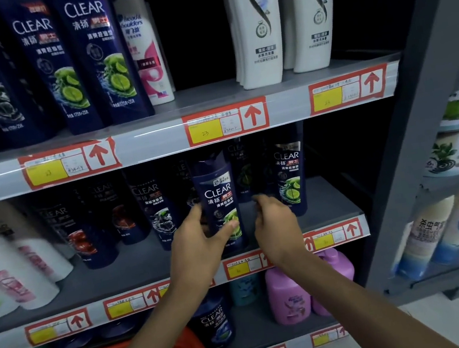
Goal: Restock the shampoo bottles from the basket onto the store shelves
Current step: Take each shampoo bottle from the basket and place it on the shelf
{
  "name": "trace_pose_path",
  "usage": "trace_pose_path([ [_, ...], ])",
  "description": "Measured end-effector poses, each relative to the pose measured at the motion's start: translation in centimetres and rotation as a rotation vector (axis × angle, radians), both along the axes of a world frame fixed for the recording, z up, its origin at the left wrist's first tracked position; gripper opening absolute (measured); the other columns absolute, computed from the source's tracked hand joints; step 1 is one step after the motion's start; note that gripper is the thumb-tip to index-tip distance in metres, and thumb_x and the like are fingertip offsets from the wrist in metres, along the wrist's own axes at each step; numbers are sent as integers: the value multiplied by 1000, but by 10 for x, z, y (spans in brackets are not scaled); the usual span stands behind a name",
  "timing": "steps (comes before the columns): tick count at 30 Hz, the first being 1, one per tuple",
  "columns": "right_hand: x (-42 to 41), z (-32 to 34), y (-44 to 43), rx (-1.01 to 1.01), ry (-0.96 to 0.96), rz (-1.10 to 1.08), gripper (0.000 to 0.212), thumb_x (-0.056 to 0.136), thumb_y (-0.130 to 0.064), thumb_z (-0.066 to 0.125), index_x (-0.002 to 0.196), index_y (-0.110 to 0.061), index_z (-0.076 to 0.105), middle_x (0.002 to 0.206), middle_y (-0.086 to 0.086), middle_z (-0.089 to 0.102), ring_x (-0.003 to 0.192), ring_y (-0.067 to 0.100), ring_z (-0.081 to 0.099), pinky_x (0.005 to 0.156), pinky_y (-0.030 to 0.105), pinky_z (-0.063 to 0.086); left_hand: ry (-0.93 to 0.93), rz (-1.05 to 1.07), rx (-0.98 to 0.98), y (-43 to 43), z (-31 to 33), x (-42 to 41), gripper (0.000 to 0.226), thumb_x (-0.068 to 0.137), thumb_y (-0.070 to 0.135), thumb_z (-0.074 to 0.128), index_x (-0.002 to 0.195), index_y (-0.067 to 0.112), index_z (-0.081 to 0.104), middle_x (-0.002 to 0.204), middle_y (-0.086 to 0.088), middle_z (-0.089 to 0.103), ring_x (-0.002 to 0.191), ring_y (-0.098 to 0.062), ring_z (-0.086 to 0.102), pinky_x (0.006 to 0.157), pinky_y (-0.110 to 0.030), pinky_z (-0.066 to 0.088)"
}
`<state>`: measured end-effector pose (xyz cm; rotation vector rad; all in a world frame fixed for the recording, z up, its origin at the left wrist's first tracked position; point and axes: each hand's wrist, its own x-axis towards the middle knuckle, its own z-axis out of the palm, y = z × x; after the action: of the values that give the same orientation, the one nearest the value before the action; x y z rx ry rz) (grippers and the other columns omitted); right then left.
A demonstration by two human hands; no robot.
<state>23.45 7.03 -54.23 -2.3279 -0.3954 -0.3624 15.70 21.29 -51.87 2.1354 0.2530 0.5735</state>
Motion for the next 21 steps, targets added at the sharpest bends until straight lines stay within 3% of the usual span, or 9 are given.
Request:
trace_pose_path([
  [6, 8, -1, 14, -13, 120, 48, 66, 91, 7, 52, 153, -12, 41, 145, 11, 55, 127, 31, 57, 101, 41, 52, -35, -9, 1, 3, -4, 0, 51, 86, 42, 81, 132, 36, 60, 109, 22, 72, 94, 8, 66, 84, -35, 61],
  [11, 9, -1, 14, 149, 138, -55, 44, 91, 5, 50, 129, -12, 64, 116, 7, 70, 104, 22, 65, 89, 34, 55, -66, 22, -62, 1, -8, 2, 51, 82, 41, 85, 128, 34, 66, 105, 20, 74, 93, 5, 68, 84, -33, 62],
  [16, -5, -2, 5, 209, 96, -91, 36, 88, 5, 53, 113, -15, 69, 85, -5, 67, 82, 15, 64, 80, 38, 57, -68, 35, -167, -6, -7, 10, 45, 79, 35, 88, 121, 31, 72, 98, 19, 76, 90, 5, 70, 83, -28, 62],
  [19, -14, -3, -2, 218, 80, -108, 35, 89, 3, 55, 115, -16, 68, 84, -9, 66, 83, 13, 64, 81, 34, 55, -79, 46, -195, -16, -5, 25, 39, 79, 34, 89, 115, 29, 75, 94, 19, 76, 87, 5, 71, 80, -28, 63],
  [21, -20, -3, -5, 213, 66, -90, 36, 90, 2, 57, 120, -16, 66, 95, -6, 70, 90, 12, 65, 84, 31, 55, -80, 57, -186, -23, -4, 37, 38, 80, 34, 88, 115, 27, 76, 93, 17, 77, 86, 3, 71, 77, -28, 63],
])
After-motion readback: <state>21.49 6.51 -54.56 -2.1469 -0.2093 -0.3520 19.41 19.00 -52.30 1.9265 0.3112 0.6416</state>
